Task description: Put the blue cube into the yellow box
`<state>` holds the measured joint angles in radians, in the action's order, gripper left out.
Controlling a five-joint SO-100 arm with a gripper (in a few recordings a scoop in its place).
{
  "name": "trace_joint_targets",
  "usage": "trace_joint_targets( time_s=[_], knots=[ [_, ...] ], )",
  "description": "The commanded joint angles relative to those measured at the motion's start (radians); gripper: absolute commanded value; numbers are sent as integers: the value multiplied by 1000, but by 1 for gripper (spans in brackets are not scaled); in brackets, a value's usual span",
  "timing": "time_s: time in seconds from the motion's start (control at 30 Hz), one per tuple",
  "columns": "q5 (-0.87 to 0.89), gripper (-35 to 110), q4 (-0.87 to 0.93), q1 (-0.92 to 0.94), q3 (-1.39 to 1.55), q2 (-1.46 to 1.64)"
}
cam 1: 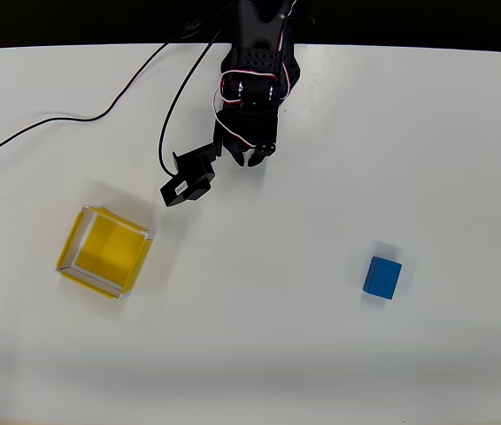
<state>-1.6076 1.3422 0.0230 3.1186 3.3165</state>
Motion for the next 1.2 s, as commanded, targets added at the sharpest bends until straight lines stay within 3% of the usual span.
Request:
trace_joint_targets(
  time_s=[0.0, 0.57, 1.17],
  knots=[
    [0, 1, 17, -17, 28, 28],
    [14, 8, -43, -38, -25, -40],
    [360, 36, -110, -253, -1169, -1049]
  ],
)
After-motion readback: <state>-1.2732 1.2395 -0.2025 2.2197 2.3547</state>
